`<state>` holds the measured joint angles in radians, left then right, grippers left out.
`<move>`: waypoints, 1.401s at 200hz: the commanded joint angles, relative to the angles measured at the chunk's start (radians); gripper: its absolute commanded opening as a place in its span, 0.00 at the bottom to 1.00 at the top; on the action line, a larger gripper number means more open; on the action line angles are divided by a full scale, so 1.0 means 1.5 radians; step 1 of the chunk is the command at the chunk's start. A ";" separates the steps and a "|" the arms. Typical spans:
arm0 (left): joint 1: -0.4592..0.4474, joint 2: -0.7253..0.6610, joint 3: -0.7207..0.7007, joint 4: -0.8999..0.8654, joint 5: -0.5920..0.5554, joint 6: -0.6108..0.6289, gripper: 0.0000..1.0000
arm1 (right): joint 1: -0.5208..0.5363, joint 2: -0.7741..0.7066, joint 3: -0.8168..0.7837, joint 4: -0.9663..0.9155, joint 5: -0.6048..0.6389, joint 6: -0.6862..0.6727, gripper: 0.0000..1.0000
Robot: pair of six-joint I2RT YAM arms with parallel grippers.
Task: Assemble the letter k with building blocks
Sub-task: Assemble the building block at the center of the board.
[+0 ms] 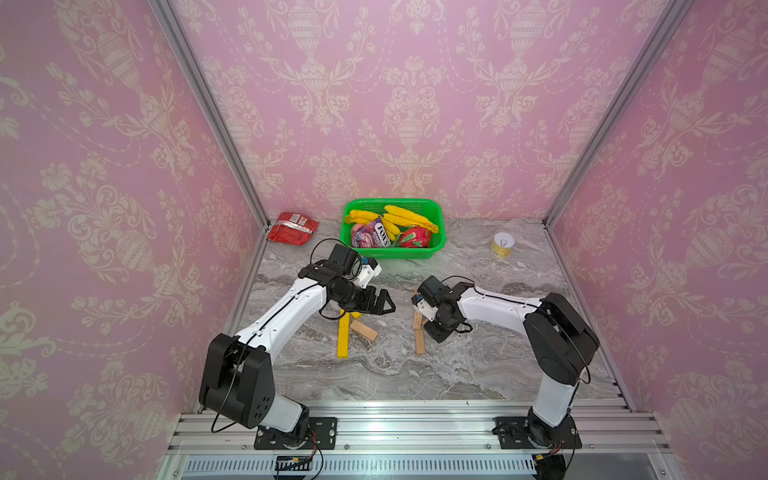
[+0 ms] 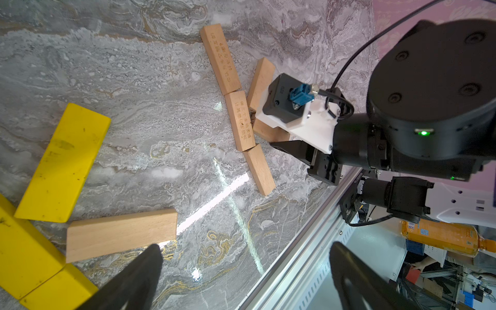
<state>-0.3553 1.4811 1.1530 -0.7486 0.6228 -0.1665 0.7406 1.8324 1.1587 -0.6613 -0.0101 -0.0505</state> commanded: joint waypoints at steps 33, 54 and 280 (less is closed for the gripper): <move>0.005 0.005 0.000 -0.006 0.008 0.010 0.99 | 0.006 0.003 0.002 -0.015 0.014 -0.011 0.29; 0.005 0.008 0.000 -0.006 0.011 0.010 0.99 | 0.005 0.001 0.002 -0.020 0.016 -0.011 0.29; 0.004 0.031 -0.005 -0.001 0.020 0.026 0.67 | 0.005 -0.173 -0.043 -0.010 0.012 0.017 0.67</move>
<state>-0.3553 1.4948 1.1530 -0.7479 0.6308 -0.1455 0.7406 1.7023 1.0920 -0.6647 0.0071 -0.0475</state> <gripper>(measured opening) 0.761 0.663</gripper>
